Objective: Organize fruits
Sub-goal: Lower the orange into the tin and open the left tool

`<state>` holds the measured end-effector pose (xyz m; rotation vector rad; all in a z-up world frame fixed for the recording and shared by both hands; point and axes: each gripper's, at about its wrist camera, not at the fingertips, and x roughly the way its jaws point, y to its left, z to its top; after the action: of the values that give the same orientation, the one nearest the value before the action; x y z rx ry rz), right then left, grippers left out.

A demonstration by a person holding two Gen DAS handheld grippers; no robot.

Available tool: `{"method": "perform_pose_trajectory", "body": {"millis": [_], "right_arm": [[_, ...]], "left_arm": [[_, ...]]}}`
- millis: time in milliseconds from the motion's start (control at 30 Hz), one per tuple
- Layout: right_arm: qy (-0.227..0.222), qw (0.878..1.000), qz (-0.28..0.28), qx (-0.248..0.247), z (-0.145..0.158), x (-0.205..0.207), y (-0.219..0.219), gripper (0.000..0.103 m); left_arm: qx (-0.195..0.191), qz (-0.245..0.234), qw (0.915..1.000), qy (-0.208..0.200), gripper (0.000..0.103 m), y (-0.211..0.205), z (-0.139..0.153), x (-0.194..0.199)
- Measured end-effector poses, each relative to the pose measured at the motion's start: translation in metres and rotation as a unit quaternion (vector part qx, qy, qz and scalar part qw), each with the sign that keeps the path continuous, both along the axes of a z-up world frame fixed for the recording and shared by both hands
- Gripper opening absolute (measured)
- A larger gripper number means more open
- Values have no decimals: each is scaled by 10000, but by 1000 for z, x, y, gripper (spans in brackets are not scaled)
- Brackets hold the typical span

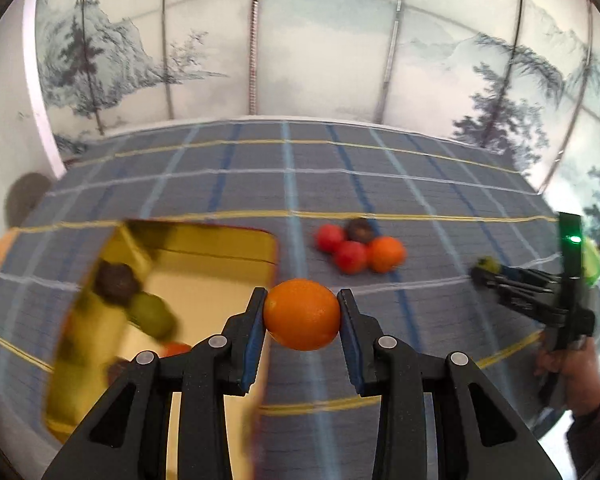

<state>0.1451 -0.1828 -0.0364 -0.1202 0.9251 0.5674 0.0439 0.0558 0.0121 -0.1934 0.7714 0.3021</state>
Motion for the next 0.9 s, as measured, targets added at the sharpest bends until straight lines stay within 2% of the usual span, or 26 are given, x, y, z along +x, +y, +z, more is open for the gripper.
{"method": "perform_pose_trajectory", "body": {"millis": [67,367,600,733,900], "right_arm": [[11,10000,-3,22,0,-1,0,33],[16,10000,-2,30,0,-1,-1,33],[33,10000,-4,64,0,-1,0,33],[32,10000,-3,61,0,-1,-1,33],[32,10000,-3,60,0,0,-1,33]], "left_arm": [[194,167,9996,137,36,16,0,2],[383,545,9960,594,36,68,-24,26],[332,599,9925,1016,36,82,-45,42],[493,641,9905,1114,37,83,-46,47],[477,656,9892,1221,37,88,-47,50]]}}
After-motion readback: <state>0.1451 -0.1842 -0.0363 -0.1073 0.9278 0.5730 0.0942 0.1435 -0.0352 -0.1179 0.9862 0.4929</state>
